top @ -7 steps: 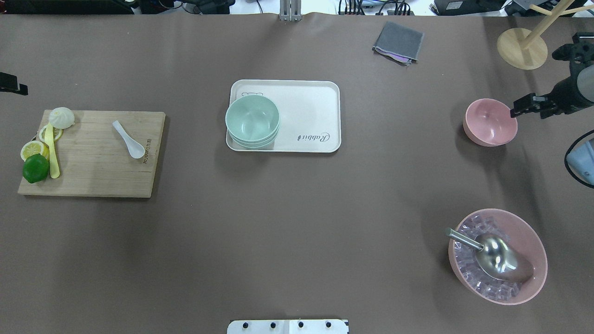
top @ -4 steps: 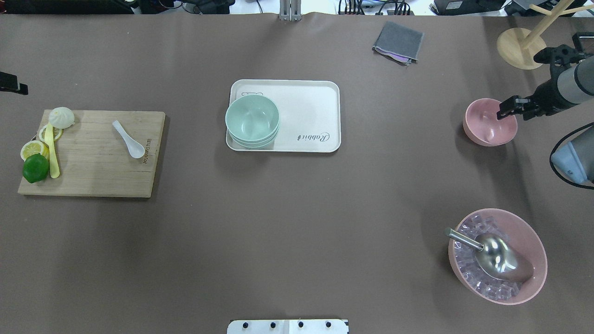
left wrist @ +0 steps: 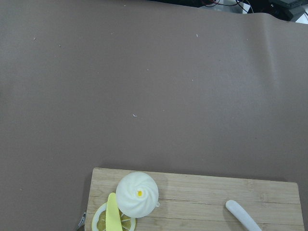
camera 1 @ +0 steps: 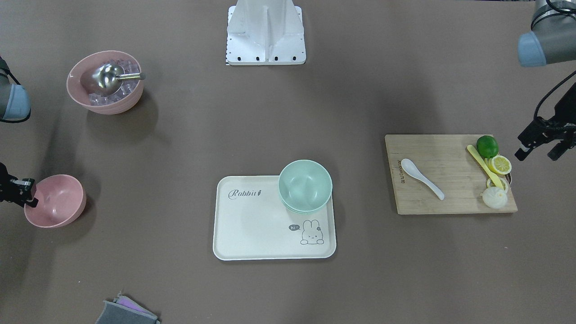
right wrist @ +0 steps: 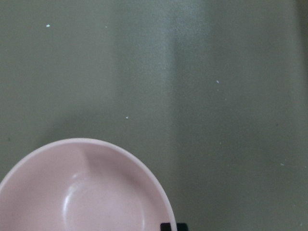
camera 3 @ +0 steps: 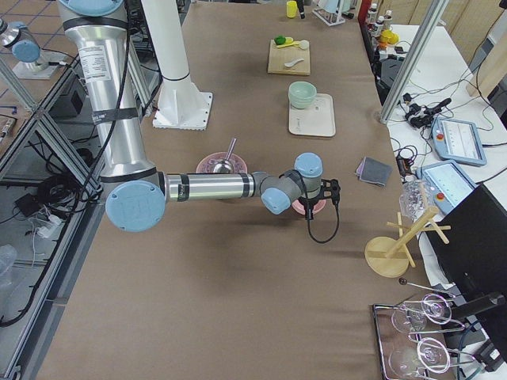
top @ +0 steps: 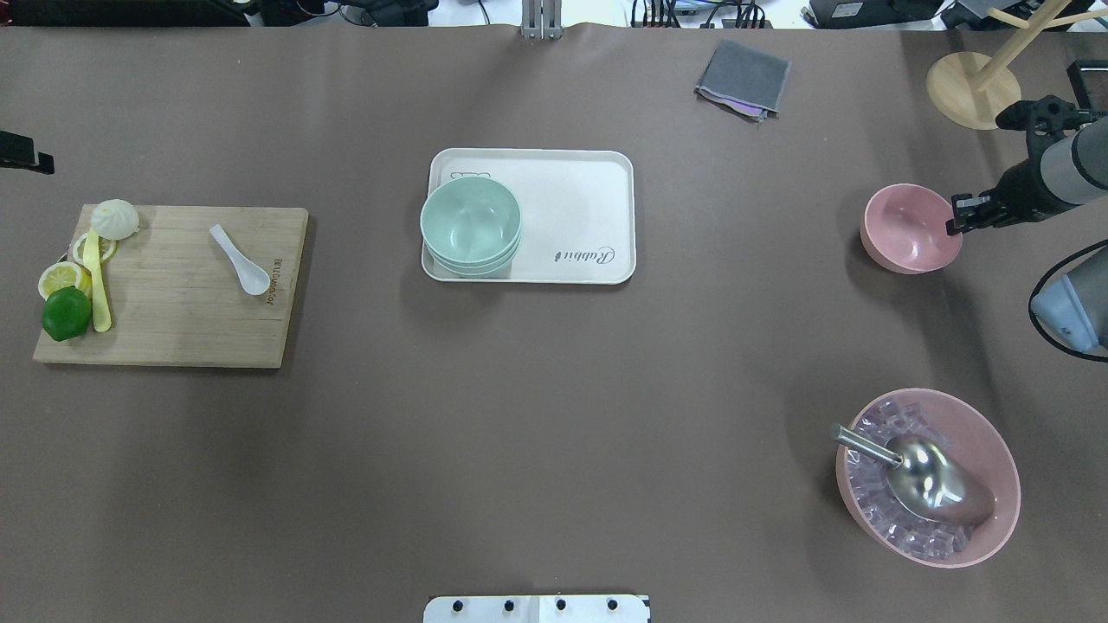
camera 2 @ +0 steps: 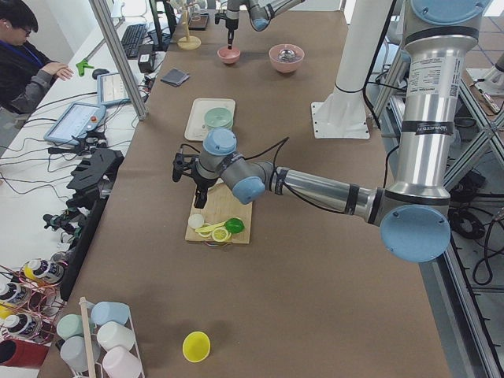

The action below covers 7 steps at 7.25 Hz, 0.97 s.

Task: Stack pink bowl on green and place spoon
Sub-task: 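Reach the right gripper down to the pink bowl rim and grasp it, then lift the pink bowl with the right gripper and carry it over the green bowl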

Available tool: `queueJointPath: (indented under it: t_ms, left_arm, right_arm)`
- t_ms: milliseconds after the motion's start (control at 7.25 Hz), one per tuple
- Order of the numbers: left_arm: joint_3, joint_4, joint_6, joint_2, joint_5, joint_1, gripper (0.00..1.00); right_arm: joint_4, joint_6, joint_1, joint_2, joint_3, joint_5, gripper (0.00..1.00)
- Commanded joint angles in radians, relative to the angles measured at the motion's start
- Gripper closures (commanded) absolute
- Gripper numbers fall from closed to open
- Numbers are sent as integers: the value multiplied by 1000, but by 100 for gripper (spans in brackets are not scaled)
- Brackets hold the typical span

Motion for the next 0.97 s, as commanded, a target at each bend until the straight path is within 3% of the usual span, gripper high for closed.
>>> queueJointPath:
  t_ms: [0, 276, 552, 828]
  left_arm:
    - [0, 0, 1, -1, 0, 0, 2]
    - [1, 0, 1, 1, -2, 2, 2]
    - [1, 0, 1, -1, -2, 5, 2]
    - [1, 0, 1, -1, -2, 12, 2]
  right_arm:
    - [-19, 5, 17, 27, 47, 8, 100]
    - [-91, 5, 11, 167, 53, 0, 100]
    - [-94, 5, -74, 296, 79, -41, 100]
    - [-161, 188, -199, 425, 99, -116, 100]
